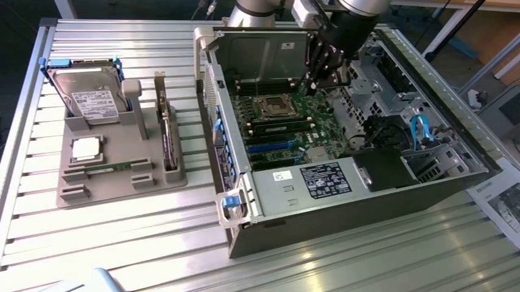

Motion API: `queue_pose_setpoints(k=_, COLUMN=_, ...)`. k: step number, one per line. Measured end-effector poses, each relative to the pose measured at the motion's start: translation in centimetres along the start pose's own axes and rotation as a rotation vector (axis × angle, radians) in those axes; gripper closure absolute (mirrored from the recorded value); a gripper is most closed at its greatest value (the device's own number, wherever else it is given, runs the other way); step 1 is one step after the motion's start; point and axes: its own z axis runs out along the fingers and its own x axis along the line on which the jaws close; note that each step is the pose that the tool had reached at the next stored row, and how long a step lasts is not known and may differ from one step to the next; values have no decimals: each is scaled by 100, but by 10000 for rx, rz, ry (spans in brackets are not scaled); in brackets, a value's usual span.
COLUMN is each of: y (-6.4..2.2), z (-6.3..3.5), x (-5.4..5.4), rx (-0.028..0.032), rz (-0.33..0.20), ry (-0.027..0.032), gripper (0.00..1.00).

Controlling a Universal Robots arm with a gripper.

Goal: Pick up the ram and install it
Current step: 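Press down the ram until it locks into place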

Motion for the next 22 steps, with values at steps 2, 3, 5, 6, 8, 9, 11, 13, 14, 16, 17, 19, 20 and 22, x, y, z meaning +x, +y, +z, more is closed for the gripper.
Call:
queue_pose_setpoints(k=2, y=0, z=0, x=0, rx=1, rz=-1, ry=0, gripper=90)
queue_pose_setpoints(k=3, y=-8, z=0, x=0, rx=1, rz=0, ry=-2, gripper=90)
queue_pose_setpoints(k=5, y=-31, z=-1, x=1, rx=1, rz=-1, ry=-1, gripper=90)
queue_pose_setpoints(k=6, y=-47, z=-2, x=1, rx=0, rz=-4, ry=-1, gripper=90)
queue_pose_setpoints(k=8, y=-85, z=-4, x=2, rx=0, rz=-8, ry=-1, gripper=90)
queue_pose_setpoints(k=9, y=-108, z=-5, x=2, rx=0, rz=-10, ry=1, gripper=90)
queue_pose_setpoints(k=11, y=-163, z=-8, x=3, rx=-1, rz=-13, ry=1, gripper=90)
queue_pose_setpoints(k=13, y=-226, z=-11, x=5, rx=-1, rz=-19, ry=1, gripper=90)
queue_pose_setpoints(k=14, y=-258, z=-13, x=6, rx=-1, rz=-21, ry=1, gripper=90)
queue_pose_setpoints(k=16, y=-328, z=-15, x=7, rx=0, rz=-22, ry=0, gripper=90)
queue_pose_setpoints(k=17, y=-369, z=-18, x=8, rx=-1, rz=-24, ry=1, gripper=90)
queue_pose_setpoints(k=19, y=-398, z=-19, x=8, rx=-1, rz=-24, ry=0, gripper=90)
queue_pose_setpoints(k=20, y=-398, z=-19, x=8, rx=0, rz=-24, ry=0, gripper=90)
queue_pose_setpoints(k=22, y=-398, z=-19, x=9, rx=0, rz=-23, ry=1, gripper=90)
